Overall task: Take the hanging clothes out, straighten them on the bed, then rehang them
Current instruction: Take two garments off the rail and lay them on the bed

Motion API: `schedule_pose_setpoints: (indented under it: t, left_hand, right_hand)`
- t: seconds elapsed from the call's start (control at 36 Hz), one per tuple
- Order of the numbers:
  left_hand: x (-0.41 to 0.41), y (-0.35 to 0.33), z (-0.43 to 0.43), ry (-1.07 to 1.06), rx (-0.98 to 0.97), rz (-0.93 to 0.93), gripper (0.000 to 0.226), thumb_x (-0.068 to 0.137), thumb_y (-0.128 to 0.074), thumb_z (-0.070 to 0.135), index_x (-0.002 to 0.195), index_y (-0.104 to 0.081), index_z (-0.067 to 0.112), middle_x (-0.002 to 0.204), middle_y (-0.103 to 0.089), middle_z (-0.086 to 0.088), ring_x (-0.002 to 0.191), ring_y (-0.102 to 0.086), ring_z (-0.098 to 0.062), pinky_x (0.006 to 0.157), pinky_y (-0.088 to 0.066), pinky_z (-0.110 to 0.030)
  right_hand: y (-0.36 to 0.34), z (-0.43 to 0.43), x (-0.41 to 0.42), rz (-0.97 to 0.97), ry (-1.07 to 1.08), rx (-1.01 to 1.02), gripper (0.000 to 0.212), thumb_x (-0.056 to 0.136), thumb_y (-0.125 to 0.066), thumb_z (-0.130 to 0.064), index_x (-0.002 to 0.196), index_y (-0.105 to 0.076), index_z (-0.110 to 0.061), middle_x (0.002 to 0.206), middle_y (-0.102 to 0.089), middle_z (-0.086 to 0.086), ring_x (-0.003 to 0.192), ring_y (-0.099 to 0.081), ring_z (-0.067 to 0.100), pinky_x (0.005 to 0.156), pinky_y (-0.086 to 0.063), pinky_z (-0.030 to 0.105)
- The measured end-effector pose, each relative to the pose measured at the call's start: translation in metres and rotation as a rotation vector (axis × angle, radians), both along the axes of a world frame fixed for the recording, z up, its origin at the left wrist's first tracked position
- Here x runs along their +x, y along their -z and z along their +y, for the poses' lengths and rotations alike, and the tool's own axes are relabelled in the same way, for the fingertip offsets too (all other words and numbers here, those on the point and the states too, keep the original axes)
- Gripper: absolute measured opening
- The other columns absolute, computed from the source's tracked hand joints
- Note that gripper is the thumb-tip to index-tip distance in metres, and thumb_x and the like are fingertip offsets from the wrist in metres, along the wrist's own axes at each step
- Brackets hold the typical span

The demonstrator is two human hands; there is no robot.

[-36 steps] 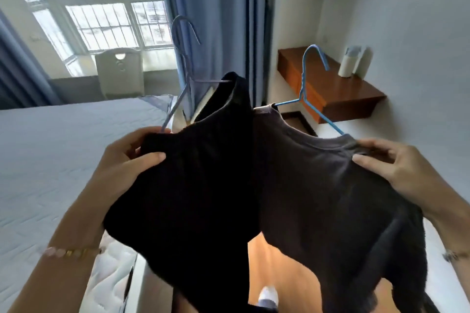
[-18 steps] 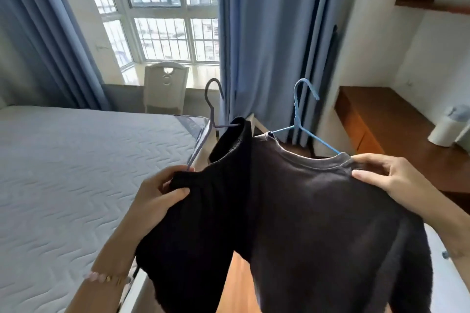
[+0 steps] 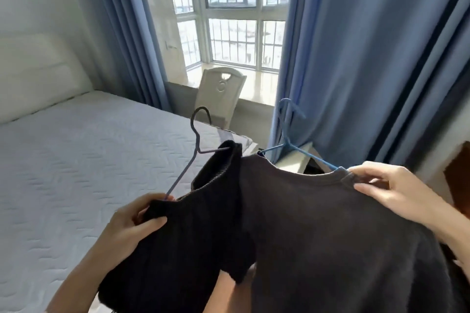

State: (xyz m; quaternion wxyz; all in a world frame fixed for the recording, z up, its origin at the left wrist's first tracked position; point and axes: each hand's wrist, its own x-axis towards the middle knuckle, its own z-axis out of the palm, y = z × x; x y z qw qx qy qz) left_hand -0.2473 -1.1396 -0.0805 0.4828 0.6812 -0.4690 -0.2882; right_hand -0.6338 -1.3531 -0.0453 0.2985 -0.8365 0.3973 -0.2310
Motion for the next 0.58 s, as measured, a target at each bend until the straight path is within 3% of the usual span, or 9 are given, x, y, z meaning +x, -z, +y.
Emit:
schedule_pose_setpoints:
  t: [0.14,0.25,0.31,0.36,0.39,0.42,0.47,0.5,0.58]
  left_hand:
    - [0.011,-0.016,-0.050,-0.146,0.008,0.012,0.037,0.084,-0.063,-0.012,0.101,-0.074,0.020,0.099,-0.076,0.008,0.087,-0.071,0.000,0.070,-0.053,-0.005]
    - [0.037,-0.030,-0.071,-0.240,-0.025,-0.002,0.035,0.078,-0.075,0.001,0.094,-0.076,0.032,0.098,-0.076,0.014,0.087,-0.070,0.003,0.072,-0.053,-0.004]
    - [0.052,-0.037,-0.083,-0.280,-0.044,0.016,0.037,0.075,-0.077,0.004,0.091,-0.076,0.037,0.097,-0.076,0.014,0.085,-0.071,0.002,0.070,-0.054,-0.005]
    - [0.070,-0.041,-0.097,-0.332,-0.050,0.022,0.028,0.066,-0.079,0.024,0.090,-0.076,0.039,0.098,-0.076,0.014,0.085,-0.071,0.002,0.069,-0.054,-0.006]
    - [0.081,-0.042,-0.103,-0.353,-0.045,0.028,0.032,0.058,-0.077,0.034,0.090,-0.076,0.039,0.099,-0.076,0.013,0.085,-0.071,0.001,0.069,-0.054,-0.007]
    - [0.092,-0.042,-0.109,-0.373,-0.048,0.034,0.038,0.053,-0.075,0.039,0.091,-0.076,0.038,0.099,-0.076,0.013,0.086,-0.071,0.001,0.069,-0.055,-0.007]
    - [0.114,-0.039,-0.120,-0.399,-0.048,0.030,0.041,0.051,-0.075,0.040,0.092,-0.076,0.037,0.101,-0.076,0.012,0.087,-0.072,-0.001,0.070,-0.055,-0.008]
    - [0.126,-0.039,-0.127,-0.402,-0.043,0.021,0.040,0.051,-0.079,0.039,0.092,-0.077,0.036,0.101,-0.076,0.012,0.088,-0.072,-0.001,0.071,-0.056,-0.009]
    - [0.167,-0.038,-0.143,-0.447,-0.037,0.014,0.022,0.074,-0.078,0.020,0.088,-0.077,0.037,0.101,-0.076,0.008,0.084,-0.071,0.002,0.071,-0.056,-0.009]
  right_hand:
    - [-0.028,-0.120,0.033,0.007,-0.208,0.007,0.044,0.083,-0.062,0.005,0.095,-0.068,-0.037,0.083,-0.068,-0.010,0.079,-0.065,0.005,0.074,-0.047,0.009]
    - [-0.044,-0.193,0.075,-0.024,-0.336,0.006,0.042,0.082,-0.064,0.001,0.093,-0.069,-0.039,0.084,-0.069,-0.011,0.076,-0.066,0.002,0.074,-0.046,0.005]
    - [-0.050,-0.219,0.104,-0.051,-0.374,0.009,0.019,0.079,-0.071,-0.029,0.092,-0.070,-0.044,0.089,-0.070,-0.010,0.078,-0.066,0.004,0.076,-0.047,0.006]
    - [-0.046,-0.259,0.131,-0.065,-0.413,-0.009,0.038,0.065,-0.066,-0.068,0.094,-0.070,-0.044,0.094,-0.070,-0.010,0.083,-0.066,0.006,0.082,-0.049,0.012]
    - [-0.043,-0.274,0.148,-0.092,-0.413,-0.011,0.037,0.064,-0.066,-0.068,0.093,-0.070,-0.046,0.094,-0.071,-0.012,0.086,-0.066,0.008,0.085,-0.050,0.016]
    - [-0.039,-0.291,0.166,-0.104,-0.421,-0.003,0.019,0.071,-0.071,-0.053,0.090,-0.069,-0.050,0.093,-0.070,-0.015,0.087,-0.066,0.008,0.087,-0.049,0.018]
    - [-0.032,-0.328,0.202,-0.114,-0.442,-0.044,0.052,0.081,-0.068,-0.007,0.080,-0.066,-0.059,0.087,-0.069,-0.024,0.084,-0.064,0.001,0.086,-0.047,0.012]
    - [-0.031,-0.341,0.220,-0.124,-0.425,-0.031,0.066,0.081,-0.064,0.005,0.077,-0.065,-0.061,0.084,-0.067,-0.030,0.082,-0.063,-0.006,0.084,-0.045,0.006]
    - [-0.027,-0.384,0.273,-0.098,-0.406,-0.032,0.074,0.082,-0.062,0.009,0.074,-0.062,-0.065,0.079,-0.064,-0.040,0.076,-0.059,-0.019,0.079,-0.041,-0.004]
